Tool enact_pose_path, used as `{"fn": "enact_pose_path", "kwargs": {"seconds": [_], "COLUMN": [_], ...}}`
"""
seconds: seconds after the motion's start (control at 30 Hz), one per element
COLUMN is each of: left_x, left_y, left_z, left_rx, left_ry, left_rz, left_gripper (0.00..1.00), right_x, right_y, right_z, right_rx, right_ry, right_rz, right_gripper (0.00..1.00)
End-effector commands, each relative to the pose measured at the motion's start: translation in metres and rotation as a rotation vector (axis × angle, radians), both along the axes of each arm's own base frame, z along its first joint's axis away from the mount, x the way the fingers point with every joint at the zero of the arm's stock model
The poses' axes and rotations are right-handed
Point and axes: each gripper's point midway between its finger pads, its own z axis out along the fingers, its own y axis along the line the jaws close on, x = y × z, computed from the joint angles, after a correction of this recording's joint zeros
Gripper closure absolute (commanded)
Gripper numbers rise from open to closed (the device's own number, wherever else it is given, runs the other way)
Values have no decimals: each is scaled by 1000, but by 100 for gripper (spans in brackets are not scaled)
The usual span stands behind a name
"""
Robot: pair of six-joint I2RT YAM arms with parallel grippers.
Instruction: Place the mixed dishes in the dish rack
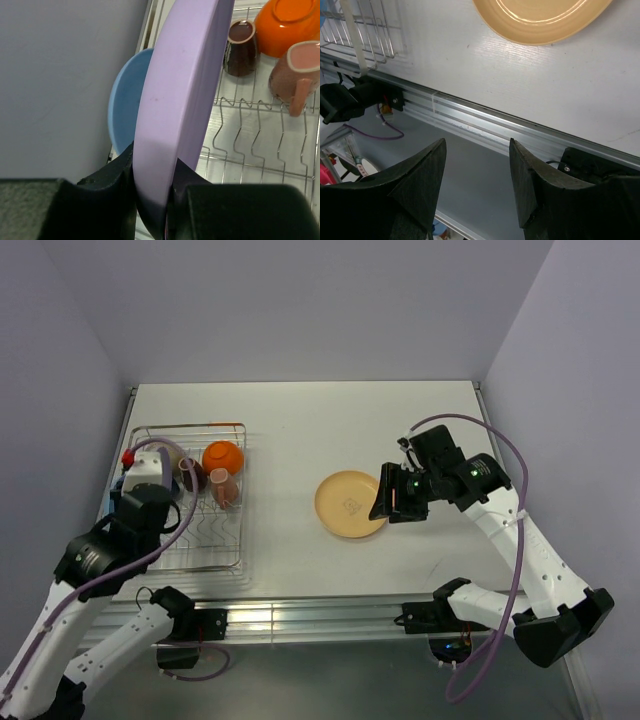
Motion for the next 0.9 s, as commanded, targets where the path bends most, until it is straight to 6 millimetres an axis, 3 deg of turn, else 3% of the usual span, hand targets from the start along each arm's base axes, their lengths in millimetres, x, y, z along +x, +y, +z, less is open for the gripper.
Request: {"fn": "enact_pose_path", "kwargs": {"seconds": [0.0,0.1,0.23,0.3,0.4,0.43,0.47,0.53,0.57,0.63,0.73,0.87], "left_x": [22,31,42,52,62,73,75,87,87,88,81,61], "left_y": [-8,-15,-18,-21,-5,-12,3,9,26,39,39,39], "left_z": [18,35,25,29,31,36,39,45,46,51,52,38], "left_rx": [-16,-77,-53,-65,-10,-31,-5,-8,5,-5,-2,15], "left_ry": [-87,-199,-182,-204,-205,-229,-225,-219,-212,-218,-225,-193], "left_rz": [20,-2,-2,-33,-12,-64,-24,-40,4,20,-5,-4], "left_gripper": [100,100,100,100,100,100,100,100,100,100,100,100], "right_x": [-1,-2,-2,-2,-3,-3,-4,-4,-4,-4,-4,-1], "right_y": [-2,-3,-3,-4,-3,-4,-4,-4,-4,-5,-5,-5], "right_z": [1,-2,-4,-5,-7,-8,-9,-10,-11,-12,-12,-12], "right_rx": [-6,-13,-18,-23,-23,-25,-25,-28,-29,-33,-36,-37], "right_ry": [-33,-29,-23,-21,-14,-12,-11,-10,-8,-9,-12,-14], "right_rz": [14,13,17,19,22,23,23,22,21,20,18,17], "right_gripper": [39,39,39,39,39,39,39,39,39,39,39,39]}}
